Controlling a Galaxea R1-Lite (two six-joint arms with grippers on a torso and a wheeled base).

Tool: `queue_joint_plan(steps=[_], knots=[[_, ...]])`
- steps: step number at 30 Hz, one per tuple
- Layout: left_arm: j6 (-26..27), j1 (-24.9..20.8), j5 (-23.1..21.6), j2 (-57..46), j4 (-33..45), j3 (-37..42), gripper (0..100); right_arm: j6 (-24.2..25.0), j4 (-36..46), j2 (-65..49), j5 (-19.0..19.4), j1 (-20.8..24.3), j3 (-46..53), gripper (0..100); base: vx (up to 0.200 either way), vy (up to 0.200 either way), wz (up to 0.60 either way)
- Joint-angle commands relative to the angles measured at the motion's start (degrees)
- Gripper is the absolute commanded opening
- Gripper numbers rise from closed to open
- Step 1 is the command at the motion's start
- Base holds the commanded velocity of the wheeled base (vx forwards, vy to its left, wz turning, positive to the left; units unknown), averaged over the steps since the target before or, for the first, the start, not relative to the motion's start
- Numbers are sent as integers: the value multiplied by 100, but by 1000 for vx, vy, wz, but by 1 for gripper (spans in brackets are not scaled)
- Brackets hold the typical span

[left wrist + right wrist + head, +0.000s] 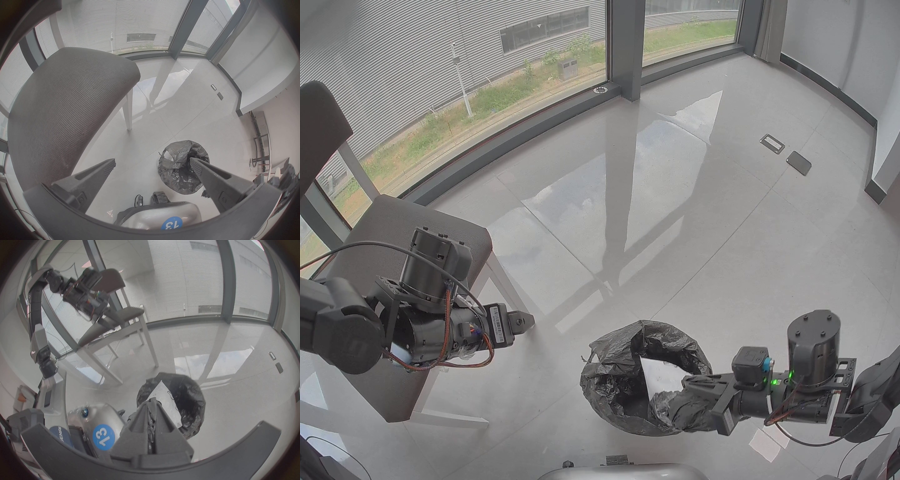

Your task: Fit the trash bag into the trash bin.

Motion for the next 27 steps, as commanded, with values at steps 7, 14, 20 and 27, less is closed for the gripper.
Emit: queue_joint_plan(steps=[7, 14, 20, 27], knots=[[2, 56, 23, 33, -151, -52, 100, -292, -84, 1564, 428, -583, -663, 0, 0, 0, 0], [2, 92, 6, 42, -239, -52, 100, -318, -40, 2285, 454, -855, -1366, 0, 0, 0, 0], [2, 109, 6, 59, -239, -60, 100, -309, 145, 2848, 454, -926, -2193, 0, 0, 0, 0], [-7, 136, 23, -11, -230, -16, 100, -283, 470, 3419, 454, -926, -3010, 0, 0, 0, 0]])
